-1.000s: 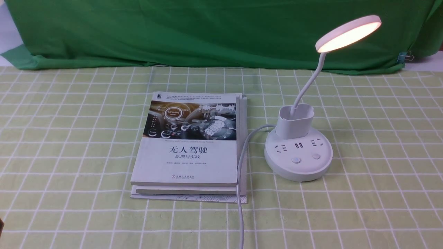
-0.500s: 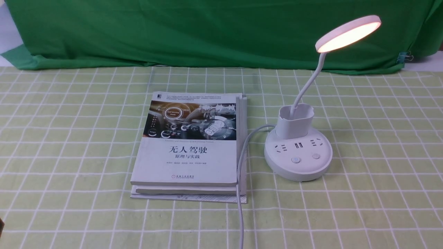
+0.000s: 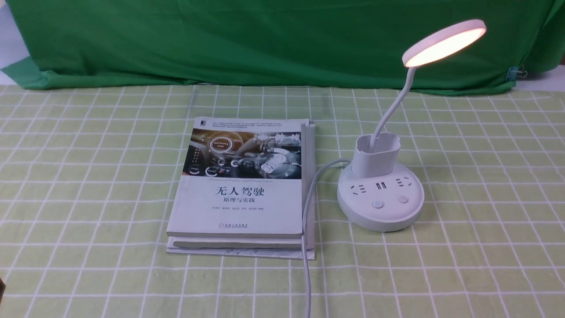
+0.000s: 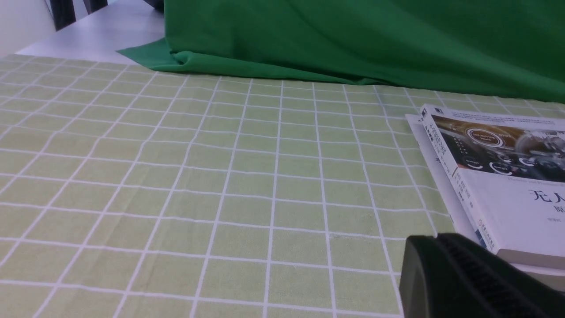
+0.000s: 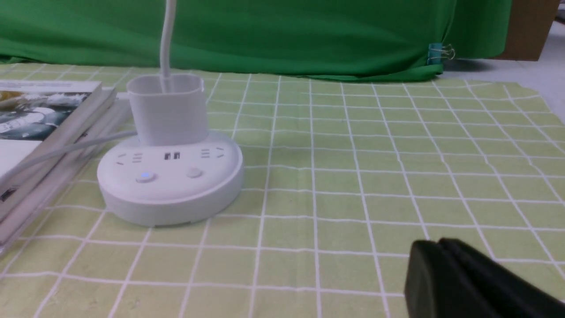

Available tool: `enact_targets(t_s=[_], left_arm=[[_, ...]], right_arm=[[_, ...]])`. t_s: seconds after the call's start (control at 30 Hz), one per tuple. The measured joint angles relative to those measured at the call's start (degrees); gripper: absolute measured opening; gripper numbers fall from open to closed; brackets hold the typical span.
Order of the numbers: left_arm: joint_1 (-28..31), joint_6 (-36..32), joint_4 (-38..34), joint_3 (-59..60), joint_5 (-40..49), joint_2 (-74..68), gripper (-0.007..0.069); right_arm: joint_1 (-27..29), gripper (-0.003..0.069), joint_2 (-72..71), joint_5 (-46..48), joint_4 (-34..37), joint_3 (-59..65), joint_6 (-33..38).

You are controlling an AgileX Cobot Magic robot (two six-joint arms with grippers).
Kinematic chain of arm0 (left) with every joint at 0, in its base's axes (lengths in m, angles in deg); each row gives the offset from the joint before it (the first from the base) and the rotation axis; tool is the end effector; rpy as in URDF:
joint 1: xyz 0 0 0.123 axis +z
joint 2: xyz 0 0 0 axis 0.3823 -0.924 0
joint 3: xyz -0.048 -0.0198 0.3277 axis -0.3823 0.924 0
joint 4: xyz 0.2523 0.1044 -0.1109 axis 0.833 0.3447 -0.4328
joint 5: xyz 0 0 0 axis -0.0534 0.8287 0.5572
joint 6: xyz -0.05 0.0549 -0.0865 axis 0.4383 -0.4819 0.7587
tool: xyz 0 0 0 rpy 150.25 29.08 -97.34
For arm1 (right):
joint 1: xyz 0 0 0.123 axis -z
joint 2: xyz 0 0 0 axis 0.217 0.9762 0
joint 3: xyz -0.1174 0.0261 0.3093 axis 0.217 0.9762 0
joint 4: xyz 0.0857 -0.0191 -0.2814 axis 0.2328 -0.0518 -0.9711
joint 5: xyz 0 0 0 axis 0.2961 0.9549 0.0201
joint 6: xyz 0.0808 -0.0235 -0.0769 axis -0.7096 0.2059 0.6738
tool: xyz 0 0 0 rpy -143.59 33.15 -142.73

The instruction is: Turn on the table lamp on the green coffee tablecloth with your hand.

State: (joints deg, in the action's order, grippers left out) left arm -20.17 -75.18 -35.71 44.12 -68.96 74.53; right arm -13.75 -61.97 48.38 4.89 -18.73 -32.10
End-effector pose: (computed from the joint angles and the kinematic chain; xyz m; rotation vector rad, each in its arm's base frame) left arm 0.0745 0.0042 0.1854 -0.0705 1.7235 0.0142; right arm 0.0744 0.0063 0.1838 -0.0845 1.7397 0.0229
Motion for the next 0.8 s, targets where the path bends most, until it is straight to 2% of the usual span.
enact_targets(t_s=[0.8], left_arm=[[0.00,0.00,0.00,0.00,0.00,0.00,0.0003]], right_arm=[[0.00,0.0104,0.00,0.07,0.00,0.00,0.00]])
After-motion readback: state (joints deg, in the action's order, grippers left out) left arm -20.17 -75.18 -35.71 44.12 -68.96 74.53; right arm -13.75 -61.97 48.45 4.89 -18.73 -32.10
